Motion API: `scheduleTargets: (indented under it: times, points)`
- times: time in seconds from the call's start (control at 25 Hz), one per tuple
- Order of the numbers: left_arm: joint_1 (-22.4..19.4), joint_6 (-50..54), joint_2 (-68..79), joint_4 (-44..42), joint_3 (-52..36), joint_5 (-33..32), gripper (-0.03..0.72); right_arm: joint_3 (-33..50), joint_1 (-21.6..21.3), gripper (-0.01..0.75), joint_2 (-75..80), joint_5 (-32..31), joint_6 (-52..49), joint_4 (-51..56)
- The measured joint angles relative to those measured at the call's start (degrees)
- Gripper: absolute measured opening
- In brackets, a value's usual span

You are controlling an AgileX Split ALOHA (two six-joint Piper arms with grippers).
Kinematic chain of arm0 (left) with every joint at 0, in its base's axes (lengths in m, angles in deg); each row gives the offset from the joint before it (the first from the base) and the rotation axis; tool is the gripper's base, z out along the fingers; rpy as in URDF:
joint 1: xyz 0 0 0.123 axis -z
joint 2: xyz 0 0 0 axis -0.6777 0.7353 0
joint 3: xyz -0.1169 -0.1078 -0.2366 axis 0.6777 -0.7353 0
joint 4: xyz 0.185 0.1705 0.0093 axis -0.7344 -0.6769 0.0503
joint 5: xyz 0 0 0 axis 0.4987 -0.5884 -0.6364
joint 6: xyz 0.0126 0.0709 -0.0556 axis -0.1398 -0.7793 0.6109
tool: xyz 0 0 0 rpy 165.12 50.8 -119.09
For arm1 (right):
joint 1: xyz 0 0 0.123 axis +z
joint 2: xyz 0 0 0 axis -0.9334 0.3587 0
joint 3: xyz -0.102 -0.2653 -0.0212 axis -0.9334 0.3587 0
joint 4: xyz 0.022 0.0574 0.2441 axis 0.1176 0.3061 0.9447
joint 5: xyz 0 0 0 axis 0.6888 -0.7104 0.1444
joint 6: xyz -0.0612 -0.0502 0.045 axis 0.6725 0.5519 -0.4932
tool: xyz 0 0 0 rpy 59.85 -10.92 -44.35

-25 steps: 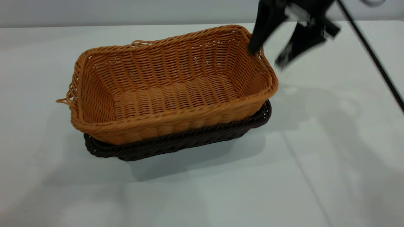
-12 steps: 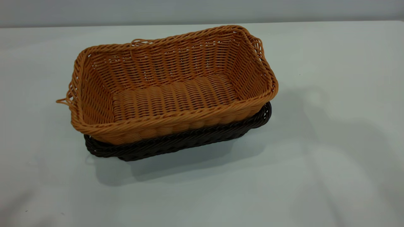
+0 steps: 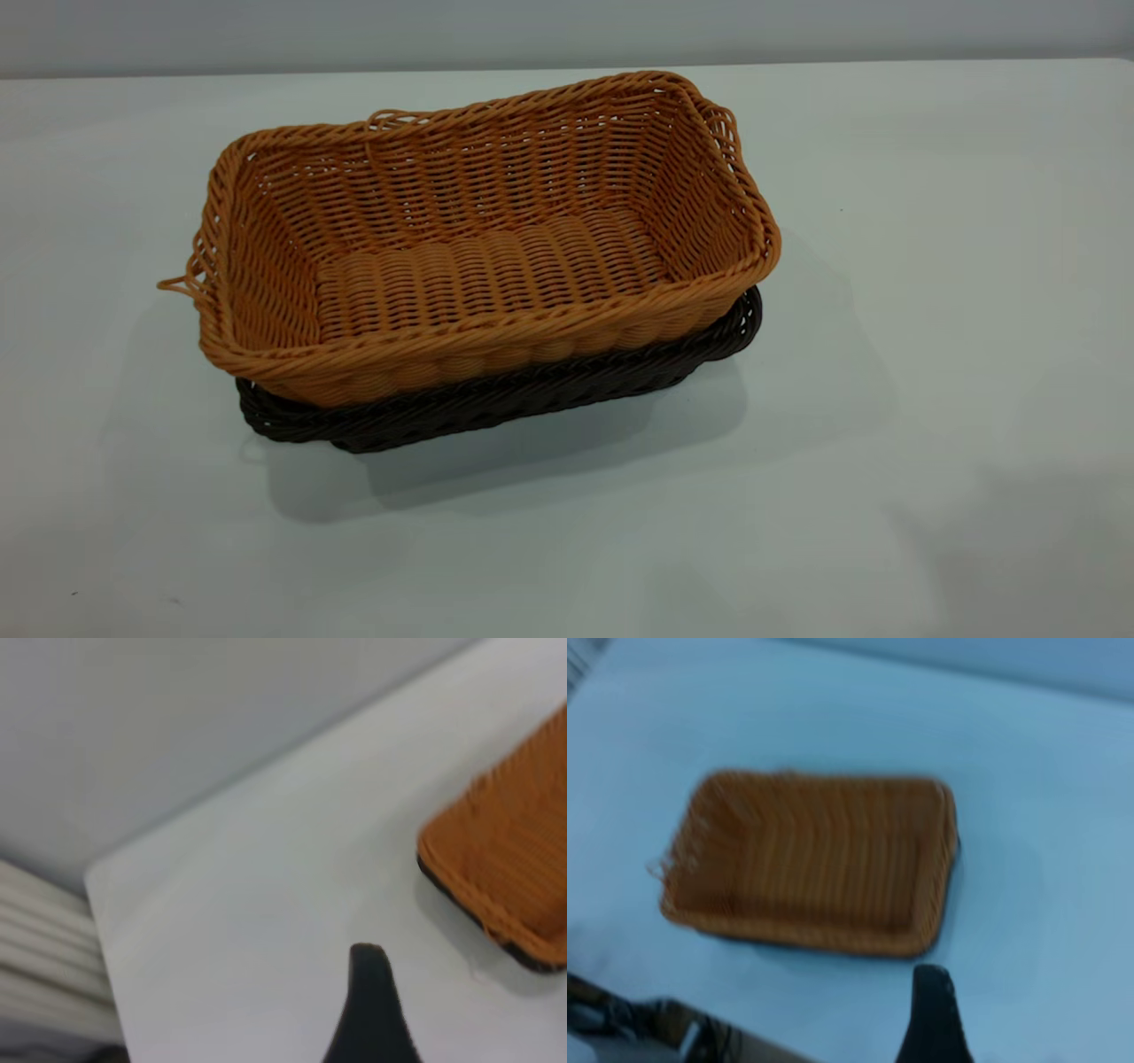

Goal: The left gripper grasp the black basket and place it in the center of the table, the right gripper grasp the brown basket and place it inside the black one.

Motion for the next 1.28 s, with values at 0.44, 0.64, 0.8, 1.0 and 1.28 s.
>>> scheduleTargets:
  times: [0.44,0.64,0.8,1.0,1.28]
  points:
    - [0.0,9.2,-2.7,2.7,-27.0,0.0,0.491,36.4,0.0,0.468,-15.1,0.2,-2.8,-11.7]
    - [0.0,9.7,-2.7,8.1,-38.0,0.0,0.491,48.2,0.0,0.468,-21.2,1.7,-4.5,-15.3]
    - [0.0,9.9,-2.7,11.4,-42.6,0.8,0.491,49.9,0.0,0.468,-25.3,6.9,-5.2,-15.9]
    - [0.0,11.6,-2.8,14.5,-43.3,6.0,0.491,50.7,0.0,0.468,-27.1,9.2,-5.5,-16.0]
    - [0.0,12.5,-2.9,17.8,-44.7,5.6,0.491,51.8,0.0,0.468,-27.8,8.3,-5.5,-16.2]
